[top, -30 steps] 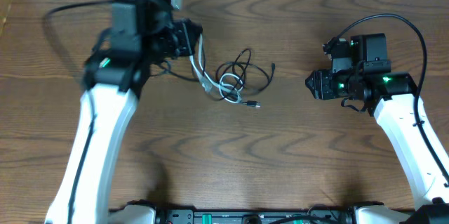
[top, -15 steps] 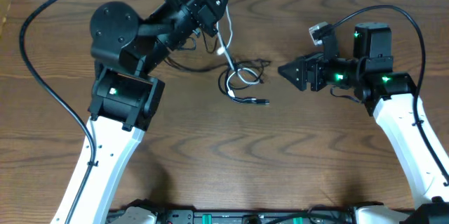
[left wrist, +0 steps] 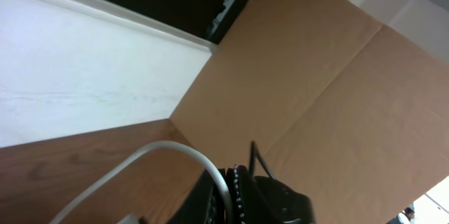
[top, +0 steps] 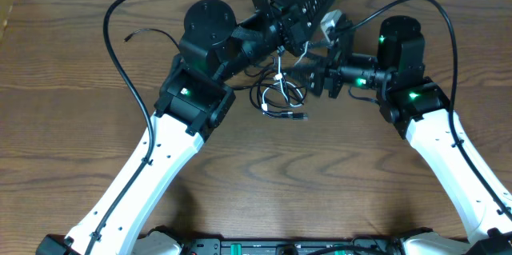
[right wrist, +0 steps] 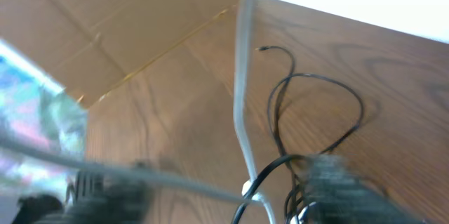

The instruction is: Untangle cables

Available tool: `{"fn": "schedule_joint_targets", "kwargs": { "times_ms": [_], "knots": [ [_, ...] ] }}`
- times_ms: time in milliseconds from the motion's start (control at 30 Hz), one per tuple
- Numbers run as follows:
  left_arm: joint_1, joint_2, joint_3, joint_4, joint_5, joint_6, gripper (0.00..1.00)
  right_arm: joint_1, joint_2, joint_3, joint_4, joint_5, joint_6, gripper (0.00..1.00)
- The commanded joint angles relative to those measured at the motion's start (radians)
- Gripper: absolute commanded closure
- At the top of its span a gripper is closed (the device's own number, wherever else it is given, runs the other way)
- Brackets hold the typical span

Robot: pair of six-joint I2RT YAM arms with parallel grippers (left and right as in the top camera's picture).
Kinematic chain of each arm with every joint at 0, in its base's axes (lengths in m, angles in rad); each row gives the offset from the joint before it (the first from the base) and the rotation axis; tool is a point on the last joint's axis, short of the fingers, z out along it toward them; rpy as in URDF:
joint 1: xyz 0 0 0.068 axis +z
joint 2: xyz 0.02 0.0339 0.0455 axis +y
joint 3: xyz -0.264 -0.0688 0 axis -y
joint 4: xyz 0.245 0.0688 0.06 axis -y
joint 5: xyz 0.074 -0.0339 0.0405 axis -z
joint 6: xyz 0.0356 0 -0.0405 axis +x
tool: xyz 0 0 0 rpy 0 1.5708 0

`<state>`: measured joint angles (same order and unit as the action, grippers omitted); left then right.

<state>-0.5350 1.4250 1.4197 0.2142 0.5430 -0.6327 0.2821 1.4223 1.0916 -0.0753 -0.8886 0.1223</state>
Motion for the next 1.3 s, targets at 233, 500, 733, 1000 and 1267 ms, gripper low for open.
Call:
{"fn": "schedule_joint_targets", "kwargs": {
  "times_ms": [233,500,733,1000,1267],
  "knots": [
    [0.002,-0.005,0.016,-0.304,-0.283,0.277,0.93,-0.073,-0.025,0.011,-0.062,0.485,0.150,0.99],
    [0.000,-0.039,0.023,-0.446,-0.464,0.444,0.92,-0.314,-0.190,0.012,-0.263,0.667,0.150,0.99],
    [-0.001,-0.129,0.026,-0.455,-0.376,0.403,0.80,-0.336,-0.180,0.011,-0.403,0.691,0.142,0.99],
    [-0.027,-0.115,0.027,-0.248,-0.220,0.402,0.81,-0.167,-0.108,0.010,-0.483,0.122,-0.166,0.43],
    [-0.021,-0.090,0.024,-0.780,-0.610,0.457,0.86,-0.056,0.053,0.010,-0.482,0.169,-0.161,0.33]
  ]
}}
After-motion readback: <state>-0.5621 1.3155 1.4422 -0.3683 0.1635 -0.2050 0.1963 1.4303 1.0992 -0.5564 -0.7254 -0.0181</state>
